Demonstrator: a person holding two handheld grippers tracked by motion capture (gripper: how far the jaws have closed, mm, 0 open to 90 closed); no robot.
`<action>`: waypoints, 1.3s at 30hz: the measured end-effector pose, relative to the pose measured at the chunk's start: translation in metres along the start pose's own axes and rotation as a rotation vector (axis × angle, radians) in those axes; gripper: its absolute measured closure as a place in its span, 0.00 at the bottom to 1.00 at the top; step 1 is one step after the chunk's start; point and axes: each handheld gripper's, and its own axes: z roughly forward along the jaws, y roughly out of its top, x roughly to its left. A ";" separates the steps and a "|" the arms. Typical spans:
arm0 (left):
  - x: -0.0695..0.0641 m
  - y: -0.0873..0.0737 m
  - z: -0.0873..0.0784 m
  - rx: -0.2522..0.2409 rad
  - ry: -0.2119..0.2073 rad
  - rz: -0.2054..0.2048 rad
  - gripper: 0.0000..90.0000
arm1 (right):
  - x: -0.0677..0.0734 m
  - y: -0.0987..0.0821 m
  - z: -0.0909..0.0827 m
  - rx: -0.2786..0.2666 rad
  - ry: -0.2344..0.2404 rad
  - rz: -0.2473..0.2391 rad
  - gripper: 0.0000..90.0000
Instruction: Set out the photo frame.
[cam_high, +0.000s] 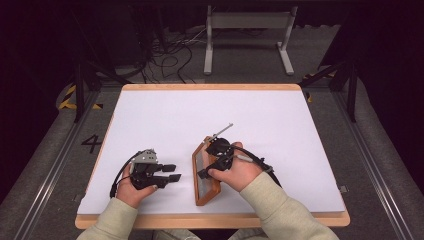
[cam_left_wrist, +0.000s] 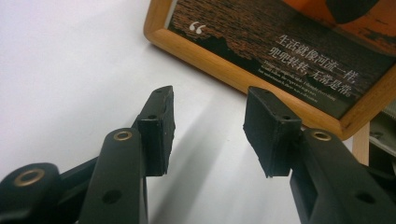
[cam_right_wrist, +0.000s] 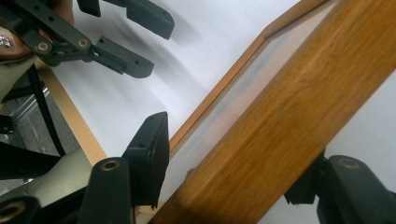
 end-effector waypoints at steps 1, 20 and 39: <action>0.001 0.000 0.000 -0.005 0.004 0.003 0.59 | 0.001 0.000 0.000 0.002 -0.003 0.005 0.50; 0.003 -0.001 -0.006 -0.043 0.032 -0.016 0.61 | 0.000 0.006 -0.006 0.035 -0.005 0.077 0.75; 0.006 -0.008 -0.016 -0.067 0.065 -0.045 0.62 | 0.006 0.030 -0.053 0.022 -0.034 -0.267 0.80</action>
